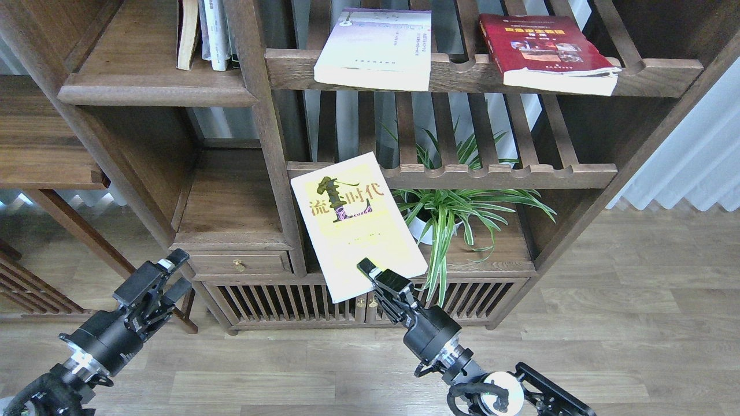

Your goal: Organize books on shelf

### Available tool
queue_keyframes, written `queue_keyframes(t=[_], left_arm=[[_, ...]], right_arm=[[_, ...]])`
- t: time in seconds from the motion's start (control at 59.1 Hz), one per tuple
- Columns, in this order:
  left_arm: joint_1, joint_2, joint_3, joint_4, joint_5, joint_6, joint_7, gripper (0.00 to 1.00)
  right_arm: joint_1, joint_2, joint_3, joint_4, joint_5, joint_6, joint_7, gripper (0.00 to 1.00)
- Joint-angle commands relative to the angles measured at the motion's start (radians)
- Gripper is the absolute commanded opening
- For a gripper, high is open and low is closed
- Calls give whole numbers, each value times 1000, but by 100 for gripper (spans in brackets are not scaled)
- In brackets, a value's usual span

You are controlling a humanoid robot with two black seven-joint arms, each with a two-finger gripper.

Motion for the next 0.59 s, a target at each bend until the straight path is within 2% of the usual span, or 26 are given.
queue_keyframes(t=[0.0,0.304,0.575], left_arm=[[-2,2,0,3,4,0,2,100],[-11,-16,4,-5,9,0,3,100],[-40,-12,79,-6,4,0,3,100]], right_arm=[[-24,0,-3,21,-17,-1,0,5],[-107,0,-46,69,-29,-1,1,5],[-98,0,-63,89,-38,-1,1,5]])
